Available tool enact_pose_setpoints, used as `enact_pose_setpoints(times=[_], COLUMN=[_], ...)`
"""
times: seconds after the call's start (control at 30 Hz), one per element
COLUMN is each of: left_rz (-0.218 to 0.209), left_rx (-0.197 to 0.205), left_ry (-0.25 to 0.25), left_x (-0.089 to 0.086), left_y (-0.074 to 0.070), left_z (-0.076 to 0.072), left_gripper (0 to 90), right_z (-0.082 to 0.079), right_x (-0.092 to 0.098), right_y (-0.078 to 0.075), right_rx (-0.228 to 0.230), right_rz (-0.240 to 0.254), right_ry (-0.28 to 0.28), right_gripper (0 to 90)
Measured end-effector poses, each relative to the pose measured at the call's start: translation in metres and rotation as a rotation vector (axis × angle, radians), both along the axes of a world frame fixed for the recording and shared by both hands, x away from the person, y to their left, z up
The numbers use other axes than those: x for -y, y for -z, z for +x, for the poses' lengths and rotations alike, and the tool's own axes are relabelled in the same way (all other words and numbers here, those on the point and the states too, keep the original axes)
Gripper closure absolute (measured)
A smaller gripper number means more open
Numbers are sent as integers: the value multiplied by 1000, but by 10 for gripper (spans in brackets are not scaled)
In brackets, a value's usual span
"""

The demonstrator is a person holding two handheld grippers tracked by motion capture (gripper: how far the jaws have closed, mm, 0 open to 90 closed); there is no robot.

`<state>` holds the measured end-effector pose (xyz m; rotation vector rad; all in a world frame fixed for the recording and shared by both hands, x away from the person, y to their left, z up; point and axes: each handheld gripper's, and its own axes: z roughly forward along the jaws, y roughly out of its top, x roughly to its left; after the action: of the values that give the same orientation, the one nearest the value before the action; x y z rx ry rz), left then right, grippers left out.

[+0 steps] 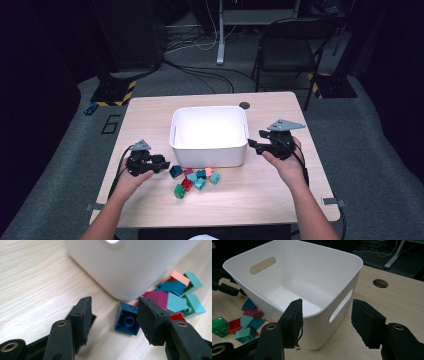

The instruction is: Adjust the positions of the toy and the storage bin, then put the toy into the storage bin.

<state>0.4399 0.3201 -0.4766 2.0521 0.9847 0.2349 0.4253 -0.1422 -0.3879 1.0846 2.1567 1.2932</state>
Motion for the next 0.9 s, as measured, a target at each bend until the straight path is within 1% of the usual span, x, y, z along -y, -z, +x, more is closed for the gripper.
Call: enact_pose_setpoints(times=[0.03,0.07,0.1,0.23,0.27,0.3,0.33,0.37,0.43,0.47,0.5,0.53,0.57,0.6,0.63,0.67,0.7,0.73,0.77,0.8,0.83,0.87,0.9], left_rz=[0,10,11,-11,-4,-15,-10,-15,-10,-13,-16,-15,-14,-23,-22,-31,-31,-28,-16,-16,2,2,2], left_rx=[8,6,14,31,36,38,28,34,32,34,42,36,41,54,46,55,55,47,46,46,46,46,46], left_ry=[-22,-21,-22,-42,-40,-49,-41,-48,-47,-56,-65,-71,-75,-88,-88,-97,-97,-97,-104,-104,-110,-119,-119], left_x=[-2,-4,-5,-7,-8,-8,-9,-10,-12,-13,-16,-17,-18,-18,-20,-21,-21,-23,-25,-25,-27,-28,-28], left_y=[-4,-6,-7,-9,-9,-8,-7,-5,-4,-3,-2,-2,-2,-1,-2,-1,-1,0,1,1,3,4,4], left_z=[-2,-2,-2,-3,-3,-4,-5,-6,-6,-7,-8,-8,-9,-9,-10,-10,-10,-10,-10,-10,-10,-11,-11], left_gripper=[458,458,458,458,458,459,459,460,459,459,458,457,449,447,446,447,447,447,446,447,447,446,447], right_z=[-3,-5,-6,-11,-12,-13,-14,-14,-15,-16,-16,-17,-18,-19,-20,-20,-21,-20,-21,-21,-20,-20,-20], right_x=[2,5,8,18,19,20,21,22,24,27,27,28,28,28,28,27,27,26,26,25,24,23,23], right_y=[1,3,5,11,13,15,16,18,21,26,27,29,30,32,33,35,37,40,43,46,49,52,52], right_rx=[-2,-6,-5,-4,-5,-9,-7,-8,-16,-24,-29,-26,-16,-1,3,2,-3,-5,-5,-10,-9,-11,-11], right_rz=[-2,-1,5,36,38,34,32,31,32,26,24,21,15,9,6,1,-2,-4,-7,-11,-21,-33,-33], right_ry=[0,-4,-8,-19,-22,-29,-30,-29,-32,-18,-17,-12,-4,1,4,9,15,21,27,30,28,33,33], right_gripper=[428,429,429,456,457,460,467,470,470,470,470,472,486,490,487,472,459,456,454,454,451,451,451])
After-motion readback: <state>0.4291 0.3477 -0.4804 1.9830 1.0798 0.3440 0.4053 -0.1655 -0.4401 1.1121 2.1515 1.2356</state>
